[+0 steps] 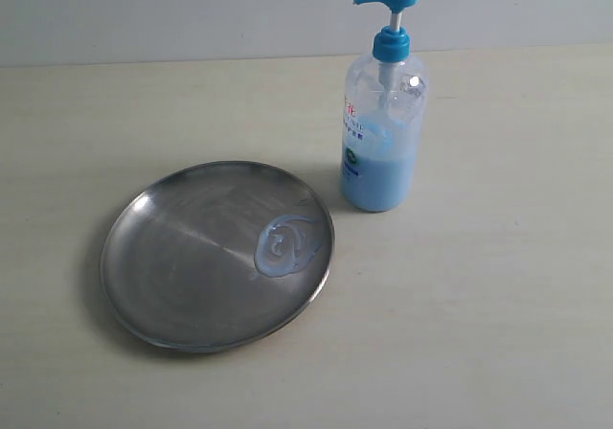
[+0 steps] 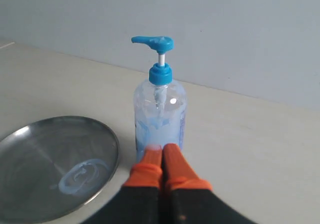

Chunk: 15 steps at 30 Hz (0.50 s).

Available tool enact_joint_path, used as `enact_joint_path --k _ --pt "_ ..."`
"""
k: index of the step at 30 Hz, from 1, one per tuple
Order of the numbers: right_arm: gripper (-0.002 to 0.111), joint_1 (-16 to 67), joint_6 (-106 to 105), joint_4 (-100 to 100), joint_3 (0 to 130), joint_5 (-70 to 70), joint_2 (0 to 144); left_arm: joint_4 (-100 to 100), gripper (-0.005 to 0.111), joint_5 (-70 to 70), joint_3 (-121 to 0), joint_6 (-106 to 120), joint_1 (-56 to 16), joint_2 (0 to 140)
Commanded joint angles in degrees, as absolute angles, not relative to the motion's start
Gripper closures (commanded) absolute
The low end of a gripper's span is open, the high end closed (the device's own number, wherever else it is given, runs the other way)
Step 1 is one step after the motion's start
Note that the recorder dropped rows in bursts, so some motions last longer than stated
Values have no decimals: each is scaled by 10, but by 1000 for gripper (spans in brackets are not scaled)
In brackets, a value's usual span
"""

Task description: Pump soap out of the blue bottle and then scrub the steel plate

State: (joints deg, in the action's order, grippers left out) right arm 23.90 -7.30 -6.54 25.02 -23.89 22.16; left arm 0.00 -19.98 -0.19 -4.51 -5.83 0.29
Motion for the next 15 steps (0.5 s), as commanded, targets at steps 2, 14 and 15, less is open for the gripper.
enact_joint_path --k 2,14,15 --pt "108 240 -75 -56 242 -256 221 0 107 -198 0 -47 -61 0" --pt "108 240 -74 -52 242 -271 221 0 107 -198 0 -47 -61 0" --pt "108 240 -74 -52 242 -271 221 0 107 -198 0 -47 -61 0"
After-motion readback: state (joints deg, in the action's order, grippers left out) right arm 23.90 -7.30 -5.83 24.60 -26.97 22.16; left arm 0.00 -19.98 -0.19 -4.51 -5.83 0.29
